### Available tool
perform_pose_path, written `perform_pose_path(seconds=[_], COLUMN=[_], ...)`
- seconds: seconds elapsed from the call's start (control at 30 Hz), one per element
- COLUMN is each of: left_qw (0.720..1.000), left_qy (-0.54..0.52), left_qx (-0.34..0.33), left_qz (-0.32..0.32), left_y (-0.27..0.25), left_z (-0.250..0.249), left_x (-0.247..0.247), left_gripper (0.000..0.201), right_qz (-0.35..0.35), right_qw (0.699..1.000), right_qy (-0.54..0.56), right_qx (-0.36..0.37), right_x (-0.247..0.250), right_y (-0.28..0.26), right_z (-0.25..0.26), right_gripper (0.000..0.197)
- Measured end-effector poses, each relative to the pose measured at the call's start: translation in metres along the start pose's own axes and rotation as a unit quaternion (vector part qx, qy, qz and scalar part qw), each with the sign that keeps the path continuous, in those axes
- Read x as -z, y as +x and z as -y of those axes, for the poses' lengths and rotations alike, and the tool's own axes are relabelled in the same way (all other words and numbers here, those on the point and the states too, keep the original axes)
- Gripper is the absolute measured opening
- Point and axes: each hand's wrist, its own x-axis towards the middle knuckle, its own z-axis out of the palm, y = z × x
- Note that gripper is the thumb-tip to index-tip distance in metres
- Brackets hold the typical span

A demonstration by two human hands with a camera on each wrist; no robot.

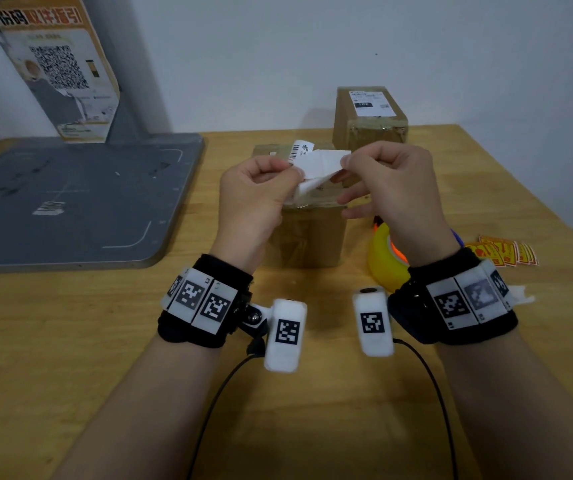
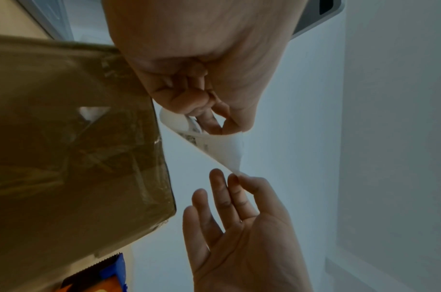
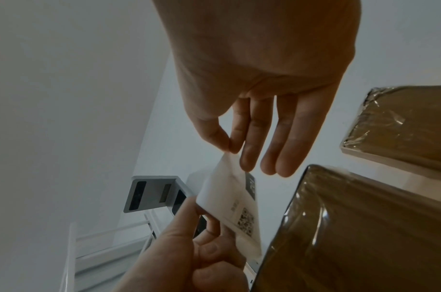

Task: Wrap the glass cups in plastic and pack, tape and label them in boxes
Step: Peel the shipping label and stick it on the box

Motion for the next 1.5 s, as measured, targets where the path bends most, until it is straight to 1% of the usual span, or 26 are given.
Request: perform_pose_path(seconds=[0.13, 0.3, 0.43, 0.6, 0.8, 0.9, 1.03, 1.17, 1.27, 1.4, 1.5], left_qw=[1.0, 0.998, 0.997, 0.998, 0.997, 0.997, 0.996, 0.996, 0.997, 0.997, 0.995], left_qy=[0.004, -0.002, -0.009, -0.015, -0.044, -0.047, -0.06, -0.068, -0.048, -0.029, -0.073], left_qx=[-0.011, -0.039, -0.044, -0.034, 0.0, 0.008, 0.012, 0.01, 0.016, 0.01, 0.023], left_qz=[-0.015, -0.046, -0.058, -0.056, -0.065, -0.068, -0.071, -0.065, -0.062, -0.066, -0.059], left_y=[0.003, 0.005, 0.008, 0.011, 0.017, 0.018, 0.02, 0.015, 0.01, 0.004, 0.001], left_z=[0.002, 0.004, 0.004, 0.001, 0.001, 0.0, -0.002, -0.005, -0.006, -0.009, -0.01], left_x=[0.002, 0.002, 0.005, 0.011, 0.017, 0.018, 0.024, 0.034, 0.042, 0.049, 0.056], left_gripper=[0.018, 0.026, 0.032, 0.036, 0.029, 0.028, 0.027, 0.012, 0.012, 0.01, 0.01], right_qz=[-0.014, -0.044, -0.057, -0.068, -0.068, -0.065, -0.093, -0.089, -0.079, -0.105, -0.082], right_qw=[1.0, 0.998, 0.997, 0.996, 0.992, 0.989, 0.988, 0.981, 0.979, 0.98, 0.977], right_qy=[0.02, 0.023, 0.026, 0.043, 0.088, 0.118, 0.105, 0.15, 0.162, 0.152, 0.195], right_qx=[-0.019, -0.036, -0.048, -0.045, -0.052, -0.065, -0.072, -0.087, -0.094, -0.072, -0.04], right_x=[-0.001, -0.003, -0.001, 0.001, 0.01, 0.011, 0.016, 0.021, 0.022, 0.02, 0.013], right_y=[0.0, 0.002, 0.003, 0.003, 0.005, 0.006, 0.009, 0.012, 0.008, -0.003, -0.015], right_z=[0.002, 0.001, 0.002, 0.002, 0.0, -0.003, -0.008, -0.015, -0.014, -0.006, 0.0], right_gripper=[0.013, 0.015, 0.014, 0.014, 0.011, 0.014, 0.011, 0.009, 0.011, 0.009, 0.013])
